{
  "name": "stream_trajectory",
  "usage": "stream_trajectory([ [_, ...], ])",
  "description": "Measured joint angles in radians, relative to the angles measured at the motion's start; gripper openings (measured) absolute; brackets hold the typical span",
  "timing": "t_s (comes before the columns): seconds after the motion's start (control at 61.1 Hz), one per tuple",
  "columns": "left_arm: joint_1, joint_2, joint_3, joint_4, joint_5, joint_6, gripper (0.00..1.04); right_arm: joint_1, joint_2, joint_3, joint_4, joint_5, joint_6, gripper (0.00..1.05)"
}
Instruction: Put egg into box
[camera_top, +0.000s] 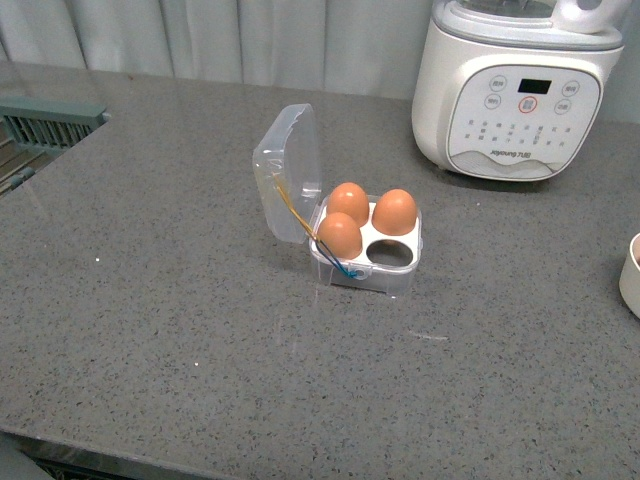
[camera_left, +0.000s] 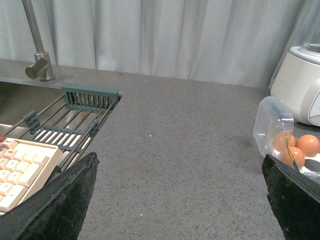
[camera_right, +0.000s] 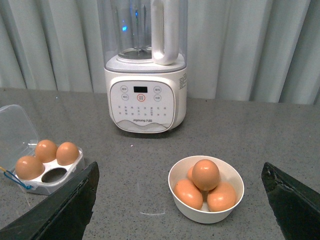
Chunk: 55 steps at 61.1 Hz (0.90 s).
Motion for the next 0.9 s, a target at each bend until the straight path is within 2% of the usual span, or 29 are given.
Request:
stream_trajectory([
  [0.9,0.0,0.0,0.0,0.0,0.0,0.0,0.98,0.0,0.0,0.0,0.0,0.0,0.0,0.95],
])
